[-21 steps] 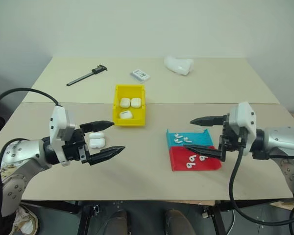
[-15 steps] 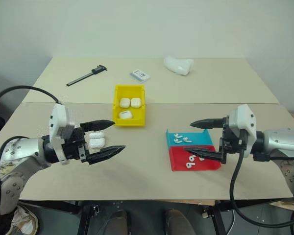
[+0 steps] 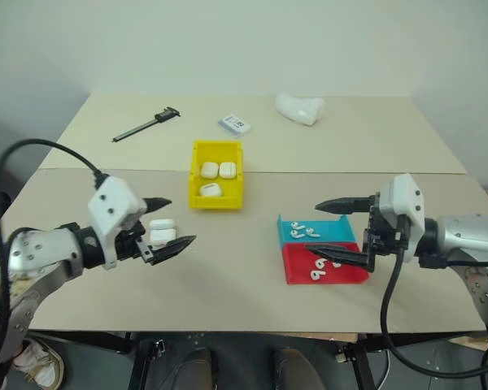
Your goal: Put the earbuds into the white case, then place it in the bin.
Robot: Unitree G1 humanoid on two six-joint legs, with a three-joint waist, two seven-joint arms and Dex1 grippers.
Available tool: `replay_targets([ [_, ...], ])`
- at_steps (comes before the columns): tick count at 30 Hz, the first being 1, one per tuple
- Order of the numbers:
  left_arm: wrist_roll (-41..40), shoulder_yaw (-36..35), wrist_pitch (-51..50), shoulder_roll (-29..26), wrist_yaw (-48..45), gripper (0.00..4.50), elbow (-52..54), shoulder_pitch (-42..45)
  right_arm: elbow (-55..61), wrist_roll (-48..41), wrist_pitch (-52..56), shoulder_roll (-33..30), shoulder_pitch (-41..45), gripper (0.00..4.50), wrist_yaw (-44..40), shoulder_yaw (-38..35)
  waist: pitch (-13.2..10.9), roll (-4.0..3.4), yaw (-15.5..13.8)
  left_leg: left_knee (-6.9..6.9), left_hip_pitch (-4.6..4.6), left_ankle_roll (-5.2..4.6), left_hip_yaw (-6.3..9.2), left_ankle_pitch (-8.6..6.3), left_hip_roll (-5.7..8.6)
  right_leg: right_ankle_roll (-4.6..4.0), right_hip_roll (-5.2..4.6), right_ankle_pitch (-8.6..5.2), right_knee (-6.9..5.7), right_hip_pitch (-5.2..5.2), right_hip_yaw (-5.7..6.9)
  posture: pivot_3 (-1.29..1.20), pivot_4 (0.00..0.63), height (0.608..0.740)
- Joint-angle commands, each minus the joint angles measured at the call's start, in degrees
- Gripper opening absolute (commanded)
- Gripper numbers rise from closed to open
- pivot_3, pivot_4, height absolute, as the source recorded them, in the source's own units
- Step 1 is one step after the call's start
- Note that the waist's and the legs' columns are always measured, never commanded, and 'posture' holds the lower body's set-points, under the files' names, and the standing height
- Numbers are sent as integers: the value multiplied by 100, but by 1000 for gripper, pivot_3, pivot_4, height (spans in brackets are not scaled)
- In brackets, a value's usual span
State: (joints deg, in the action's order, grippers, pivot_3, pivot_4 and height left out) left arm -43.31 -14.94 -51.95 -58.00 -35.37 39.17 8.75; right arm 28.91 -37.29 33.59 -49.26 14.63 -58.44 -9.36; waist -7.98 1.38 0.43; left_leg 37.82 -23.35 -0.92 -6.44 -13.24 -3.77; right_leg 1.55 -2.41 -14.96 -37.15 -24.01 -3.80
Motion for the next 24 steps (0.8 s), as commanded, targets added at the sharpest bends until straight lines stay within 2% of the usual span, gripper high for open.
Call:
replay_targets([
  [1, -374, 337, -1820, -211, 660, 4500, -348, 1110, 189, -71, -116, 44, 18, 4484, 71, -50, 0, 0, -8, 0, 4, 0, 0, 0, 3, 1, -1, 0, -2, 3, -3, 0, 150, 740],
  [4, -432, 702, -3551, 266, 1167, 4500, -1183, 2375, 233, -50, -129, 94, -2, 4484, 112, -11, 0, 1, -15, 0, 4, 0, 3, 0, 5, 2, 2, 0, -1, 4, -1, 0, 150, 740],
  [6, -662, 874, -4034, 460, 1577, 4500, -1777, 2816, 270, -51, -144, 146, 10, 4484, 151, 38, 0, 2, -14, 1, 1, 0, 4, 0, 7, 2, 3, -1, -1, 3, 0, 0, 150, 740],
  [11, -1703, 1586, -4055, 73, 2593, 4500, -2416, 3193, 328, 59, -281, 436, 18, 4484, 338, 296, -5, 10, 60, 0, -13, -1, 7, -1, 3, 1, 4, 0, -3, -16, -10, 0, 150, 740],
  [17, -3736, 2742, -4055, -396, 4428, 4500, -3731, 4091, 465, 272, -402, 843, -45, 4484, 656, 645, -6, 12, 18, 2, -3, 5, 13, 3, 6, 1, -2, 0, -18, -9, -5, 0, 150, 740],
  [20, -4416, 3157, -4055, -474, 5176, 4500, -4273, 4448, 550, 317, -439, 954, -136, 4484, 758, 710, -6, 12, 14, 2, -6, 5, 13, 3, 7, 1, -4, 0, -17, -12, -5, 0, 150, 740],
  [24, -5094, 3493, -4055, -183, 6245, 4500, -5194, 4878, 651, 369, -478, 1052, -239, 4484, 893, 785, -6, 12, 7, 2, -10, 9, 13, 5, 7, 1, -3, 0, -18, -15, -4, 0, 150, 740],
])
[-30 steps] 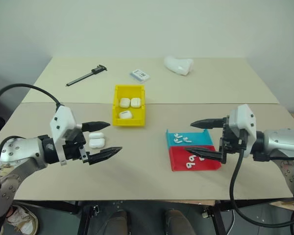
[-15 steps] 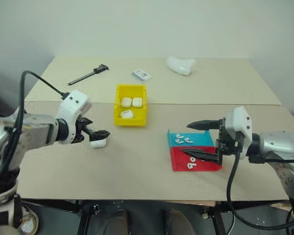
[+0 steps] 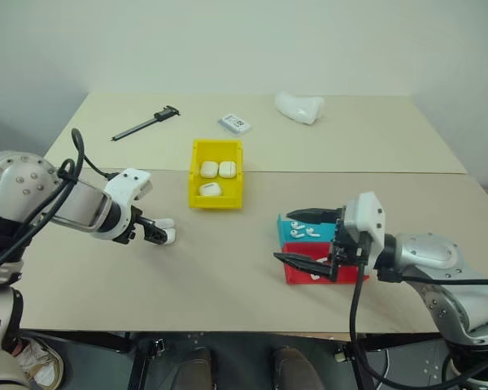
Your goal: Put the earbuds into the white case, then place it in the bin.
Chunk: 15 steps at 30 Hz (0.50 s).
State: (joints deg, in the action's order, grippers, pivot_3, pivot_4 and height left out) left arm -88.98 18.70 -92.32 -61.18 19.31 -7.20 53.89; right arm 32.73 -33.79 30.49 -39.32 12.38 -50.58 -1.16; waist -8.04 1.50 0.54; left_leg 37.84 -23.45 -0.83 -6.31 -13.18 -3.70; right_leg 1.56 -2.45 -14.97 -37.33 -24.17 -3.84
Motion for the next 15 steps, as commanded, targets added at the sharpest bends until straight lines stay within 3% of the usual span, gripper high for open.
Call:
replay_targets([
  [1, -654, 187, -18, 223, 991, 4500, -699, 432, 281, 19, -172, 75, -20, 4484, 128, -22, 0, 0, -6, 1, 3, 2, 0, 2, 1, 0, 0, 0, -3, 2, 0, 0, 150, 740],
  [15, -1394, 195, 211, 1364, 3406, 4500, -1989, 781, 261, 147, -278, 279, -6, 4484, 256, 165, 0, 1, -12, 1, 3, 19, -1, 11, 6, -3, 0, -2, -10, 0, 0, 0, 150, 740],
])
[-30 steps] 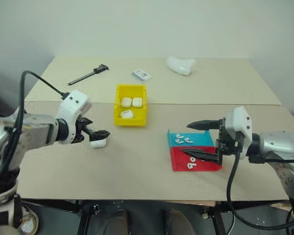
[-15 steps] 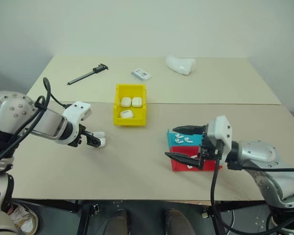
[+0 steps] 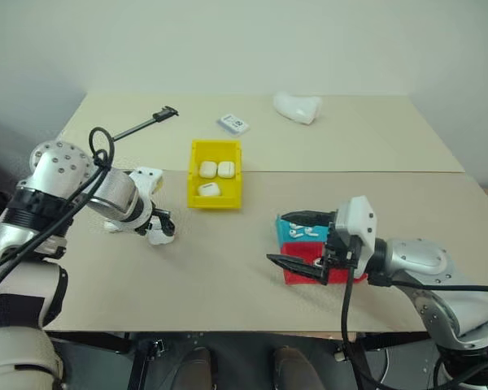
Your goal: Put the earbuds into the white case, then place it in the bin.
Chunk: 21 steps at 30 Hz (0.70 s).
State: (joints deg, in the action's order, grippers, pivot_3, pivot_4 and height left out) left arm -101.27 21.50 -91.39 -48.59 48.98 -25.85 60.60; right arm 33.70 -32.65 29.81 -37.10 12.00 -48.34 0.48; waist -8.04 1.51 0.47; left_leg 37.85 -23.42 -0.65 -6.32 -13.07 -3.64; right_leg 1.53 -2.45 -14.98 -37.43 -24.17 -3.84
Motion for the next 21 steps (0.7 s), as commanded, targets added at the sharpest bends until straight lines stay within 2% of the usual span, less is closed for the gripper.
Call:
replay_targets([
  [1, -233, -93, 146, 167, 557, 4500, -189, 112, 165, 47, -223, 71, 32, 4484, 44, 20, 0, 0, -8, 0, 0, 1, 0, 0, 0, 0, 0, 0, 0, 0, 0, 0, 150, 740],
  [11, -1109, 63, 639, 345, 1717, 4500, -251, -101, 275, 89, -268, 145, -87, 4484, 165, 101, 0, 0, -6, 0, 1, 7, 1, 4, 1, 0, -1, 0, -1, 0, 0, 0, 150, 740],
  [21, -1173, -6, 666, 452, 1945, 4500, -123, -290, 329, 93, -261, 193, -174, 4484, 224, 98, 0, 0, -29, 0, 0, 11, 0, 6, 5, 0, -2, 0, 0, 1, 1, 0, 150, 740],
])
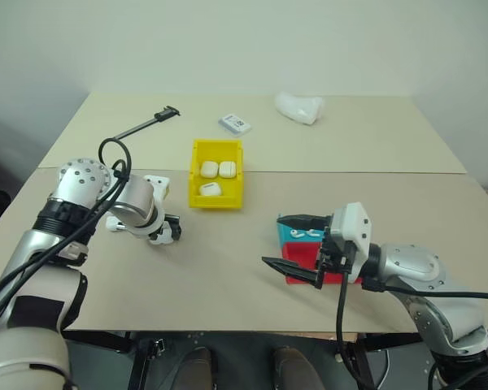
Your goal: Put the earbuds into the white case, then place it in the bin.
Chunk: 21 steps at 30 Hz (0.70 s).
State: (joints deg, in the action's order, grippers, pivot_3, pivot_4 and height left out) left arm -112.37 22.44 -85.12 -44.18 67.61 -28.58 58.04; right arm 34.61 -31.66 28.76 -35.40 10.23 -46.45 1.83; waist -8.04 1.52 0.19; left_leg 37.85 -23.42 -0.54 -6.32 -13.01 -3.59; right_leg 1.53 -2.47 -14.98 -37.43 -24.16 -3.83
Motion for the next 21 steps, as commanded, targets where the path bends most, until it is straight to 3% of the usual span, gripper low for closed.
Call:
replay_targets([
  [1, -63, -112, 51, 18, 82, 4500, 180, -54, 237, -10, -159, 20, -3, 4484, 36, -39, 0, 0, -3, 0, 0, 0, 0, 0, 0, 0, 0, 0, 0, 0, 0, 0, 150, 740],
  [5, -63, -199, 145, 68, 126, 4500, 145, -142, 225, -17, -162, 16, -1, 4484, 40, -36, 0, 0, -4, -1, 0, 22, 0, 13, 0, 0, 0, 0, 1, 0, 0, 0, 150, 740],
  [8, -63, -285, 236, 80, 113, 3911, 195, -228, 225, -11, -157, 9, 1, 4500, 36, -28, 0, 0, -8, -1, 2, 23, 1, 13, 0, 0, 0, 0, 0, 2, 0, 0, 150, 740],
  [11, -63, -282, 295, 74, 179, 2898, 168, -260, 248, -15, -152, -15, -26, 4500, 21, -35, 1, 1, -6, -1, 3, 23, 0, 13, 0, 0, 0, 0, 0, 2, 0, 0, 150, 740],
  [12, -63, -282, 317, 78, 186, 2775, 158, -265, 250, -17, -153, -23, -35, 4500, 13, -41, 1, 1, -6, -1, 3, 23, 0, 13, 0, 0, 0, 0, 0, 3, 0, 0, 150, 740],
  [17, -30, -336, 407, -112, 173, 2776, 371, -357, 269, -27, -146, -59, -79, 4500, -20, -54, 1, 1, -2, -1, 4, 22, 0, 13, 0, 0, 0, 0, -1, 3, 0, 0, 150, 740],
  [21, 229, -623, 137, -837, -602, 2776, 1307, -617, 259, -40, -179, -96, -162, 4500, -79, -95, 0, 2, 63, -7, 0, 28, 0, 16, -2, -2, 2, -1, -1, -5, -2, 0, 150, 740],
])
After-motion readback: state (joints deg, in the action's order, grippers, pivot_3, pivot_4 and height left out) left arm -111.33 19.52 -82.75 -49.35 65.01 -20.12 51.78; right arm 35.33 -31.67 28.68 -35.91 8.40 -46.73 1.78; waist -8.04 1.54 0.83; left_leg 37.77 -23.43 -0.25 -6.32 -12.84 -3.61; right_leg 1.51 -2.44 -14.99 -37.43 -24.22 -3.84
